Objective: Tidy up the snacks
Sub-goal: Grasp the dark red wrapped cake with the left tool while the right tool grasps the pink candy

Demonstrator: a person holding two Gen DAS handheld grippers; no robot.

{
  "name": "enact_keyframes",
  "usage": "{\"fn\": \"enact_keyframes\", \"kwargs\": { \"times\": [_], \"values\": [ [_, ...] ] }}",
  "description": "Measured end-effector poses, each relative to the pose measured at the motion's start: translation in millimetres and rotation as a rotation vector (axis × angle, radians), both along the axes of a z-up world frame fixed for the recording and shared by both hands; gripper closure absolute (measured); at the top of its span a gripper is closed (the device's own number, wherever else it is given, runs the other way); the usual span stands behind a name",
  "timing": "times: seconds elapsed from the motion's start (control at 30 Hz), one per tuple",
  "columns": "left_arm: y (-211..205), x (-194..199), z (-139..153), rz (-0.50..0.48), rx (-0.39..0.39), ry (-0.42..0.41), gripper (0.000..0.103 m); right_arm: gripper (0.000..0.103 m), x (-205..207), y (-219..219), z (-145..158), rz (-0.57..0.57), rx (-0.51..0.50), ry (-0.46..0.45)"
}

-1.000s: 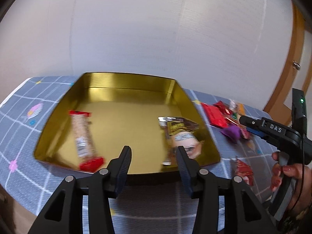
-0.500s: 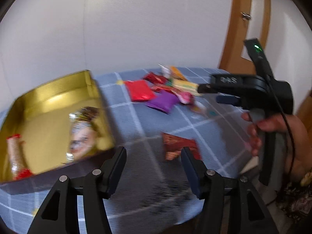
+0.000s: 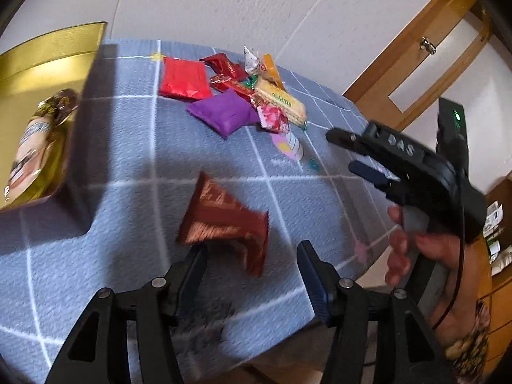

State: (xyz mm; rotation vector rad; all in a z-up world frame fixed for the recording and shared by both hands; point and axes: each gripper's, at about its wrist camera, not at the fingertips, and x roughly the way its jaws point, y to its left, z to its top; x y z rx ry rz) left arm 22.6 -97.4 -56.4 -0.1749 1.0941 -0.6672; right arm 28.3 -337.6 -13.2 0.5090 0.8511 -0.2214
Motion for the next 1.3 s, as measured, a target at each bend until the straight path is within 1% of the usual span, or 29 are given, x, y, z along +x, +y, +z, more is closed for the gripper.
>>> {"fn": "enact_keyframes", "kwargs": {
  "times": [0.13,0.2,0.23,0.3,0.37,0.4,0.43,0.47,0.53,0.57,0.6,0.67,0.77,0.87,1.03,1.17,1.3],
  "values": [
    [-17.1,20.9,6.2,0.021,0.047,-0.004,0.044,0.035,-3.6,-7.4,-0.4,-0.007,0.000,0.002],
    [-26.2,27.8,5.3,0.022,0.085,-0.018,0.044,0.035,-5.6,-12.9,-1.7,-0.014,0.005,0.005],
    [-32.4,32.7,3.2,0.019,0.118,-0.022,0.044,0.035,-5.8,-15.0,-2.2,-0.018,0.009,0.006],
    [-37.8,36.7,4.3,0.010,0.152,-0.056,0.044,0.035,-7.8,-20.6,-3.2,-0.031,0.016,0.007],
    [-43.5,39.6,3.3,-0.009,0.223,-0.107,0.044,0.035,-9.1,-24.8,-4.3,-0.043,0.020,0.011],
    [-44.7,39.4,2.6,-0.011,0.267,-0.145,0.044,0.034,-10.0,-26.9,-5.1,-0.048,0.027,0.011],
    [-43.7,39.6,1.6,-0.014,0.288,-0.165,0.044,0.033,-10.3,-27.5,-5.4,-0.049,0.030,0.010],
    [-41.7,38.3,0.2,-0.020,0.303,-0.194,0.048,0.033,-10.3,-27.8,-6.1,-0.048,0.032,0.011],
    [-37.3,33.1,-2.3,-0.031,0.312,-0.261,0.053,0.033,-8.9,-25.9,-7.0,-0.038,0.036,0.011],
    [-35.3,30.1,-3.2,-0.032,0.318,-0.282,0.054,0.033,-7.8,-24.2,-7.3,-0.030,0.036,0.010],
    [-34.0,28.0,-3.4,-0.028,0.321,-0.289,0.054,0.033,-6.7,-22.0,-7.3,-0.023,0.030,0.011],
    [-31.9,23.1,-3.0,-0.044,0.301,-0.288,0.054,0.033,-4.8,-18.6,-7.3,-0.014,0.024,0.011],
    [-32.9,15.4,-3.4,-0.069,0.322,-0.318,0.055,0.033,-1.4,-13.1,-8.3,-0.002,0.024,0.008],
    [-28.8,12.6,-3.1,-0.065,0.316,-0.314,0.055,0.033,3.1,-6.5,-10.1,0.017,0.016,0.011],
    [-14.9,13.6,-0.2,-0.028,0.306,-0.288,0.055,0.033,9.6,2.7,-11.0,0.045,0.001,0.008],
    [-8.7,11.5,-0.1,-0.031,0.314,-0.288,0.055,0.028,19.8,14.4,-7.3,0.087,-0.008,-0.021],
    [-5.1,8.2,0.0,-0.031,0.321,-0.296,0.055,0.028,32.6,29.9,-2.2,0.140,-0.027,-0.047]
  ]
}}
